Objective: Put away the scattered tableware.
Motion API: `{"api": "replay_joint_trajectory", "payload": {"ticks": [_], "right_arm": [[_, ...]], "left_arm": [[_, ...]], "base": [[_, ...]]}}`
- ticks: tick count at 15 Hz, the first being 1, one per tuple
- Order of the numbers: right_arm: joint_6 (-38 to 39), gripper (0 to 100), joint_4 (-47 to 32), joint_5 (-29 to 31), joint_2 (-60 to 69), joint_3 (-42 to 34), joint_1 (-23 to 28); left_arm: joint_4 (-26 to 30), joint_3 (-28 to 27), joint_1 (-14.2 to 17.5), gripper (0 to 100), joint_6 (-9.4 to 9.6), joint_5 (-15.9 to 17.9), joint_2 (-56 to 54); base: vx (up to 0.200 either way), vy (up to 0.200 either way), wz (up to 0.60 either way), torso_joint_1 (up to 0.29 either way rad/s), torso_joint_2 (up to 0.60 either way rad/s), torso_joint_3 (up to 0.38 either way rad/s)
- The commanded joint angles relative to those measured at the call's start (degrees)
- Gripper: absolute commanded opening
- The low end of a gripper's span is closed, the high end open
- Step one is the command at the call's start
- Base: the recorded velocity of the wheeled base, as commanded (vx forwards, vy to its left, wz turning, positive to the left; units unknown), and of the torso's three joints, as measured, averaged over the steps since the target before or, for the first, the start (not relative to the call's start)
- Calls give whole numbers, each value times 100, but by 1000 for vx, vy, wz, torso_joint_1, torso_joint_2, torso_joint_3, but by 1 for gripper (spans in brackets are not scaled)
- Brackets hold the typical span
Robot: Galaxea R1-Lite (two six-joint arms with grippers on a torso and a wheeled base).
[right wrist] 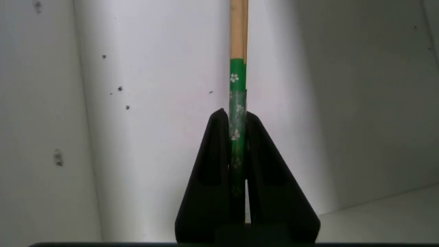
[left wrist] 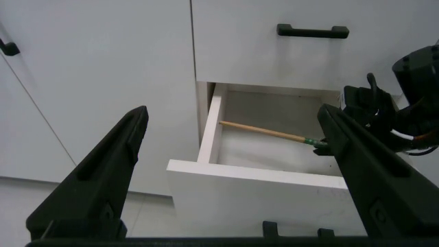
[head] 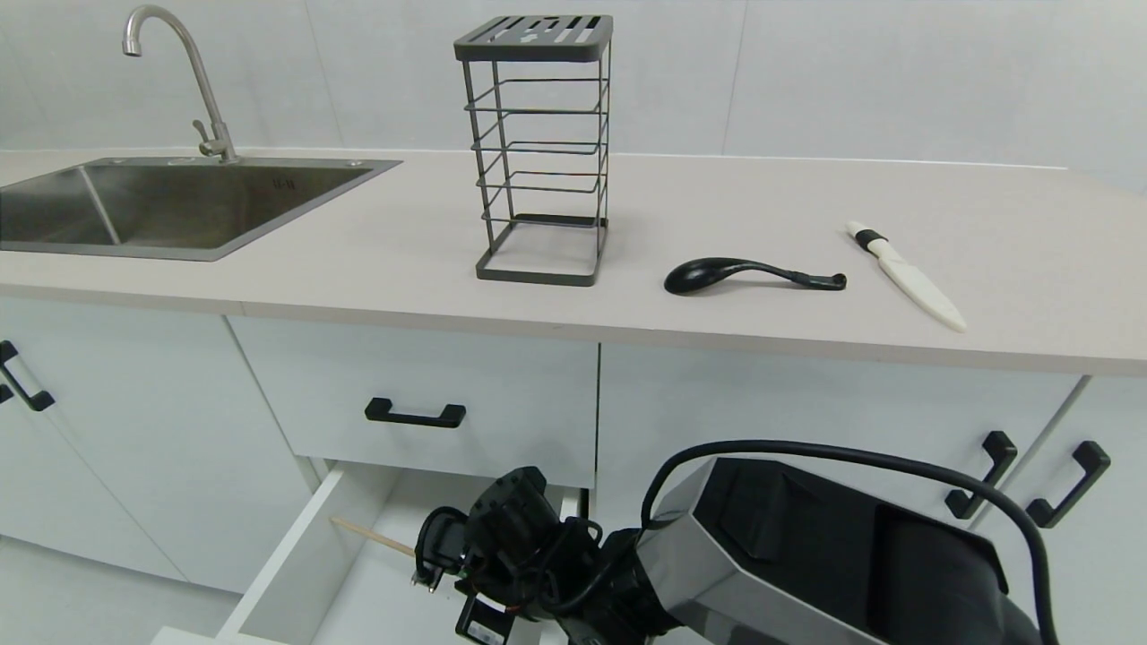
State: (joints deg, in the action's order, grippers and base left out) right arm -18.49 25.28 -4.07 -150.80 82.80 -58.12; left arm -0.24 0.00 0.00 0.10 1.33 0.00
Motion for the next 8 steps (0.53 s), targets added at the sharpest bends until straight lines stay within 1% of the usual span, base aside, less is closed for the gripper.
{"api": "replay_joint_trajectory", "payload": {"ticks": [1,5,8], "right_arm": [[-5,100,3,20,-11,-1,-23],[-5,100,47,20,-2,-44,-32],[-32,100,354,29,7,-150,-32]], "left_arm": [[-2,0,0,100,-1,-1,0],[-2,0,0,100,-1,-1,0],[-2,0,0,100,-1,-1,0]], "base": [[0,0,0,0,0,0],[0,0,0,0,0,0],[0,0,0,0,0,0]]}}
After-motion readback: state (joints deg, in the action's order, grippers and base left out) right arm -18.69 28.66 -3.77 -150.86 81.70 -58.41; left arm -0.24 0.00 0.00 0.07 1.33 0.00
